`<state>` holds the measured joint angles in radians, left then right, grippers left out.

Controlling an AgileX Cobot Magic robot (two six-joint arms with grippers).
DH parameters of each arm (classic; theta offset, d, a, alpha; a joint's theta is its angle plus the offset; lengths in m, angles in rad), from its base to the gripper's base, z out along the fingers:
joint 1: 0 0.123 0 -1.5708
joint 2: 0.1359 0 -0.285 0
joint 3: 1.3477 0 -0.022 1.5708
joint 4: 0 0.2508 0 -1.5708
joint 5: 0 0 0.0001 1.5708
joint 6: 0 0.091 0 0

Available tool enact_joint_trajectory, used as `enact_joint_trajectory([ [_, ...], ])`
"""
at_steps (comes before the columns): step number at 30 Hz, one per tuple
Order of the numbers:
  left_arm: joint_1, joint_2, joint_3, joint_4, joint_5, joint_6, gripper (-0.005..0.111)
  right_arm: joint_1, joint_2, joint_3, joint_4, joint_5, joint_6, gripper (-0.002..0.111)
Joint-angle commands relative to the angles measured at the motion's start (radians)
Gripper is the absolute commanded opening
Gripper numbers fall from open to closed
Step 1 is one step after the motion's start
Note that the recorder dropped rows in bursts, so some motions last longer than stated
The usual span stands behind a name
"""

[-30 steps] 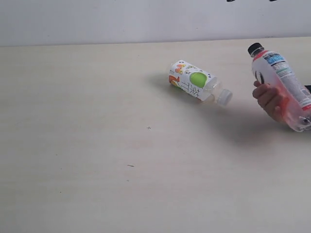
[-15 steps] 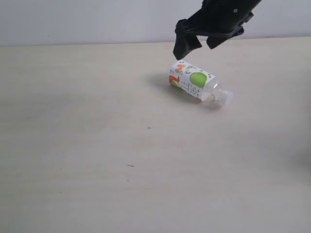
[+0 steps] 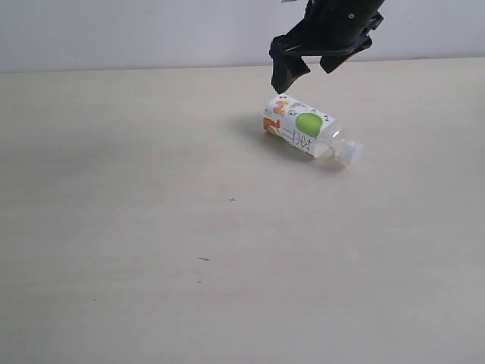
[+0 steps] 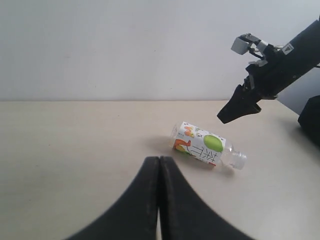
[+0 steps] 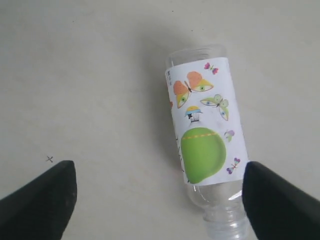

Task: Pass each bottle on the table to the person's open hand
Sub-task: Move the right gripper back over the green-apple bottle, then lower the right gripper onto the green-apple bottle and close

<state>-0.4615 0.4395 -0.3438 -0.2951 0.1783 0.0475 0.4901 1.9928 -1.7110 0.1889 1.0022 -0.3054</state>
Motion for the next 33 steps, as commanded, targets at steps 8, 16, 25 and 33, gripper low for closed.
enact_joint_trajectory([
  [8,0.003,-0.009,0.003,-0.003,-0.015,0.002,0.001,0.004,0.030,0.063,-0.049,-0.108,0.041,0.084],
  [16,0.003,-0.009,0.003,-0.003,-0.015,0.002,0.001,0.002,0.034,0.077,-0.159,-0.160,0.012,0.084],
  [25,0.003,-0.009,0.003,-0.003,-0.015,0.002,0.001,-0.009,0.082,0.079,-0.164,-0.200,-0.008,0.084],
  [33,0.003,-0.009,0.003,-0.003,-0.015,0.002,0.001,-0.009,0.097,0.079,-0.164,-0.233,-0.013,0.084],
])
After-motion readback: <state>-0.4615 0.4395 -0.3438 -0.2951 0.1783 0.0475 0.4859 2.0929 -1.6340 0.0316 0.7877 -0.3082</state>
